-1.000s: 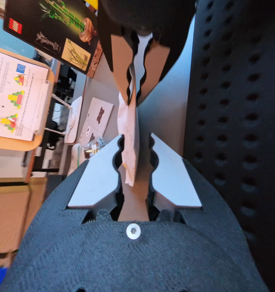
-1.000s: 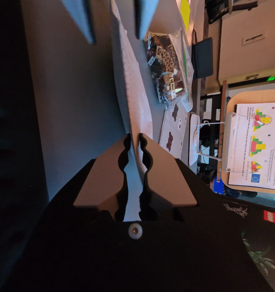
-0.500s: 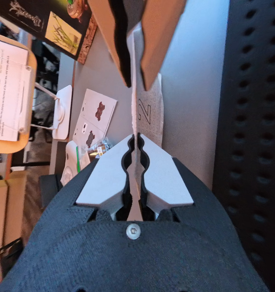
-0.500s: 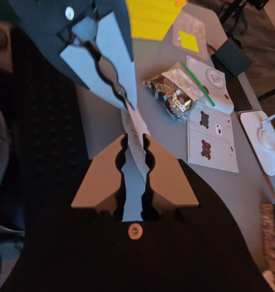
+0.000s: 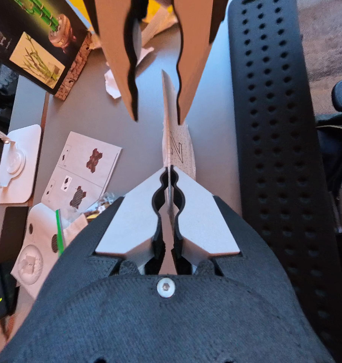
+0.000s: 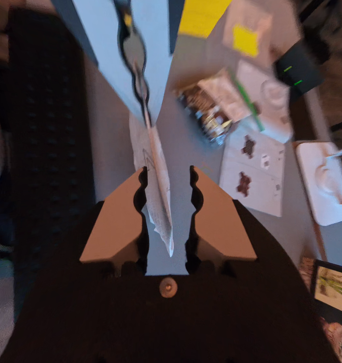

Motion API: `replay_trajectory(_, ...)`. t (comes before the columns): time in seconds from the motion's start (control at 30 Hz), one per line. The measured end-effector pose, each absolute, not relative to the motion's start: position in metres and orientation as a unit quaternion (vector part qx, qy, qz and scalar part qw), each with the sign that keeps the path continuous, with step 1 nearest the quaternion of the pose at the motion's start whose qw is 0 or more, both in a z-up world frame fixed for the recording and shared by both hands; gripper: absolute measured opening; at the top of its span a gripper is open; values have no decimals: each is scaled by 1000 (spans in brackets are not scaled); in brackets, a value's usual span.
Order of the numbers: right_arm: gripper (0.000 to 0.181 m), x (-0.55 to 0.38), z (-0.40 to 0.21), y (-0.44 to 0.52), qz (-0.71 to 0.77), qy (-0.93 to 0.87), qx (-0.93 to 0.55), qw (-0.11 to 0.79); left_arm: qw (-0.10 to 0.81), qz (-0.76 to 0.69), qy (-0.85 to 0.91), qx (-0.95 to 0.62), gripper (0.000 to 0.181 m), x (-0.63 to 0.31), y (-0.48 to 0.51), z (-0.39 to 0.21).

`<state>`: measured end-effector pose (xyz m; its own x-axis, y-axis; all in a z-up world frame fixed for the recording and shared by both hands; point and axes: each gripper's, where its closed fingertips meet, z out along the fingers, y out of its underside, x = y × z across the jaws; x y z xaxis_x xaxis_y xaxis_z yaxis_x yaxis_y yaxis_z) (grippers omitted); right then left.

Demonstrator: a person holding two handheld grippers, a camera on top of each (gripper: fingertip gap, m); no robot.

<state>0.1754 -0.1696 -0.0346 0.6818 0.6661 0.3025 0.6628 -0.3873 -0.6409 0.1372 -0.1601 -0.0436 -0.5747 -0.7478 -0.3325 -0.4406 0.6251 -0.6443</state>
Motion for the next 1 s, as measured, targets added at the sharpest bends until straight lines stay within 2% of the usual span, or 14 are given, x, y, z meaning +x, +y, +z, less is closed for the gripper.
replay_trajectory(0.03,39,175,-51,-172,8,-410,-844,346,297,-268,849,-346,0,135,-163,-45)
replay_trajectory(0.1,2,170,-71,-178,36,-421,-859,290,294,-274,848,-346,0,132,-164,-51)
replay_trajectory(0.17,0,168,-75,-178,41,-420,-865,272,293,-276,844,-355,1,131,-162,-59)
replay_trajectory(0.23,0,164,-76,-176,14,-438,-851,288,271,-280,841,-376,31,129,-163,-72)
replay_trajectory(0.27,0,160,-76,-177,-2,-448,-843,298,256,-278,841,-387,39,128,-164,-79)
replay_trajectory(0.3,0,157,-76,-179,-23,-456,-834,310,248,-280,841,-391,36,127,-167,-85)
replay_trajectory(0.37,0,147,-78,-188,-69,-480,-810,331,274,-291,837,-374,7,127,-175,-88)
replay_trajectory(0.4,0,143,-81,-195,-97,-492,-795,342,296,-290,837,-356,4,125,-180,-89)
replay_trajectory(0.47,0,132,-87,-211,-131,-513,-764,369,351,-259,846,-307,2,116,-194,-95)
replay_trajectory(0.57,22,129,-105,-230,-158,-500,-765,372,441,-180,850,-225,0,103,-210,-106)
replay_trajectory(0.63,27,133,-115,-233,-194,-498,-764,362,452,-168,850,-214,0,99,-218,-113)
replay_trajectory(0.77,16,129,-126,-233,-202,-507,-756,362,408,-216,850,-252,1,94,-221,-122)
replay_trajectory(0.9,25,126,-114,-224,-224,-497,-738,398,403,-228,845,-268,2,94,-213,-117)
replay_trajectory(1.0,2,111,-118,-230,-177,-504,-740,408,399,-222,851,-260,0,92,-214,-120)
